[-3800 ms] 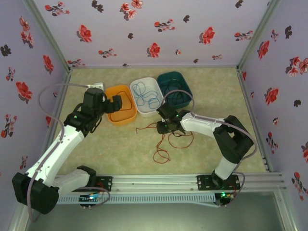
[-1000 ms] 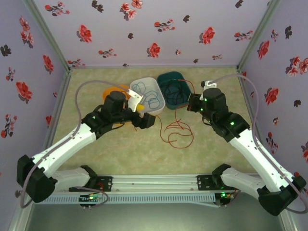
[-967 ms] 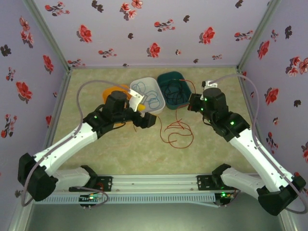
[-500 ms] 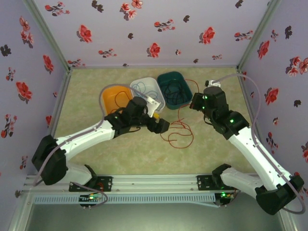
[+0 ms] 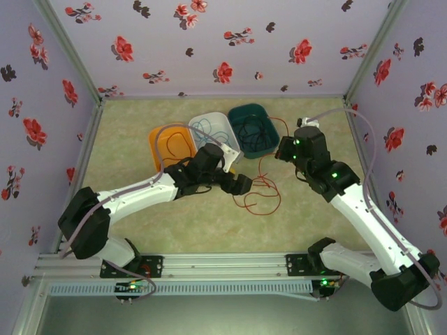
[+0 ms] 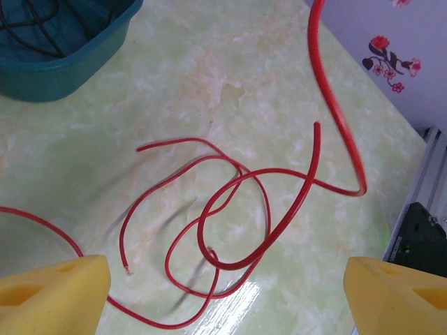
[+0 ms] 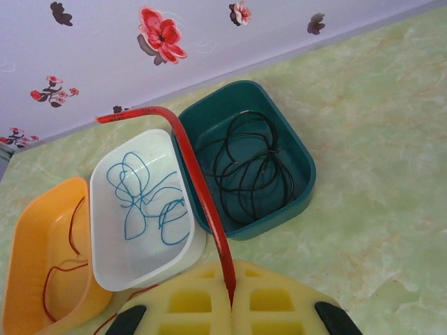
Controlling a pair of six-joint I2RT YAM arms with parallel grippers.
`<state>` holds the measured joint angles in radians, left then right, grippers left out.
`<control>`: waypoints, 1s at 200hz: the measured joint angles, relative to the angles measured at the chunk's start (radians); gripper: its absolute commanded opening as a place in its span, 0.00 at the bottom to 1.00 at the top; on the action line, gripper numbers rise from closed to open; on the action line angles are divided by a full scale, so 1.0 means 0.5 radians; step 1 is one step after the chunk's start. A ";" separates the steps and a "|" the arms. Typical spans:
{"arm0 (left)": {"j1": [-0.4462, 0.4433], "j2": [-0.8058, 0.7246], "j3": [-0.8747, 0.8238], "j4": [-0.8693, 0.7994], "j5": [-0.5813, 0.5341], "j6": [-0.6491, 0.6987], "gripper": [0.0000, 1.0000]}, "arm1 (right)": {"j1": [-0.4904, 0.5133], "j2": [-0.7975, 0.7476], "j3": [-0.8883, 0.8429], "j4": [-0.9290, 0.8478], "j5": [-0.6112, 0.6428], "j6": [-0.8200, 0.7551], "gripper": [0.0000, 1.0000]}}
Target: Untangle the cables
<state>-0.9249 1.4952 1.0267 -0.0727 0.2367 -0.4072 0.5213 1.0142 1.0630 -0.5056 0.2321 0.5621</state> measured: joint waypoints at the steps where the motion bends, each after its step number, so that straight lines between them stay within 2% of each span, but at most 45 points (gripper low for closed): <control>1: 0.000 0.000 0.000 0.002 0.000 -0.001 0.87 | 0.000 0.000 -0.001 0.000 0.000 0.000 0.00; 49: 0.000 0.000 0.000 0.203 0.114 -0.065 0.87 | 0.000 0.004 -0.030 0.030 -0.024 0.017 0.00; 100: 0.000 0.127 0.111 0.307 0.217 -0.072 0.68 | 0.000 0.015 -0.037 0.101 -0.107 0.053 0.00; 110: 0.000 0.172 0.142 0.309 0.226 -0.067 0.61 | 0.000 0.019 -0.038 0.117 -0.127 0.061 0.00; 128: 0.005 0.224 0.171 0.308 0.231 -0.080 0.39 | 0.000 0.019 -0.038 0.138 -0.161 0.076 0.00; 155: 0.019 0.227 0.174 0.310 0.228 -0.066 0.17 | 0.000 0.021 -0.038 0.131 -0.172 0.082 0.00; 176: 0.043 0.186 0.174 0.287 0.207 -0.054 0.09 | -0.012 0.040 -0.037 0.110 -0.175 0.084 0.00; 200: 0.080 0.046 0.168 0.249 0.177 -0.016 0.05 | -0.034 0.127 -0.037 0.085 -0.230 0.092 0.03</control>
<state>-0.8848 1.5181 1.1107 0.0521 0.3252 -0.4152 0.5041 1.0775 1.0443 -0.4629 0.1169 0.6079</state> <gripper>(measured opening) 0.075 0.046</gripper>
